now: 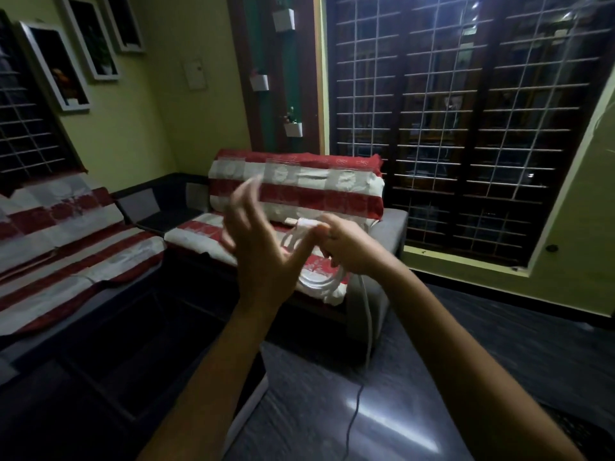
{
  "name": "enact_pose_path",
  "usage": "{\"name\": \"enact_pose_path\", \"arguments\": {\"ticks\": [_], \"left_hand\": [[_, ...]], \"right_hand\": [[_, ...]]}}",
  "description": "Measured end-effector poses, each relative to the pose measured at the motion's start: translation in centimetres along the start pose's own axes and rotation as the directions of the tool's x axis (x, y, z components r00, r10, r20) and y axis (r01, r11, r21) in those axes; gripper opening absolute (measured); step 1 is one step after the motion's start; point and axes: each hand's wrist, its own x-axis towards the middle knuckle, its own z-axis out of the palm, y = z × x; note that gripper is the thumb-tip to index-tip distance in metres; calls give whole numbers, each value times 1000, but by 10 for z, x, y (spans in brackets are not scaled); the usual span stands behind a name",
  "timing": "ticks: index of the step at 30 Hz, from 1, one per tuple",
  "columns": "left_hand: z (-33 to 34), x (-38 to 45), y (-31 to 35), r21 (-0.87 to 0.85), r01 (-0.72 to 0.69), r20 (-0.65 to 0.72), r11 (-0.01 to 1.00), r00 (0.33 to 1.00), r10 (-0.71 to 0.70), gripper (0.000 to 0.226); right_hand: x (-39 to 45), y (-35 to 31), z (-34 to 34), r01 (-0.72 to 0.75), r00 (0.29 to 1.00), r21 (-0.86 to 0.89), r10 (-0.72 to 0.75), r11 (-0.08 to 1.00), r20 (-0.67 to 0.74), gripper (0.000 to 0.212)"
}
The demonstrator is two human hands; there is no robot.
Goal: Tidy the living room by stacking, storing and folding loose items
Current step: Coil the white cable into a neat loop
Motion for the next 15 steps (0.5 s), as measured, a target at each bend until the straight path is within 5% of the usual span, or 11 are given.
{"name": "enact_pose_path", "arguments": {"ticks": [2, 3, 6, 10, 15], "left_hand": [[3, 9, 12, 81, -255, 173, 963, 956, 239, 94], [5, 14, 14, 73, -279, 310, 958, 919, 244, 97], [10, 23, 3, -28, -64, 591, 998, 804, 69, 105], [16, 24, -10, -80, 76, 722, 994, 692, 5, 103], [17, 26, -13, -149, 317, 843, 937, 535, -47, 75]], "right_hand": [[0, -9, -1, 15, 991, -187, 10, 982, 133, 5], [0, -14, -1, 22, 985, -229, 18, 973, 172, 14], [-1, -21, -7, 106, 969, -347, -18, 932, 247, 23], [1, -11, -9, 176, 960, -364, -77, 915, 270, 12], [0, -6, -13, 214, 938, -304, -109, 928, 329, 10]]}}
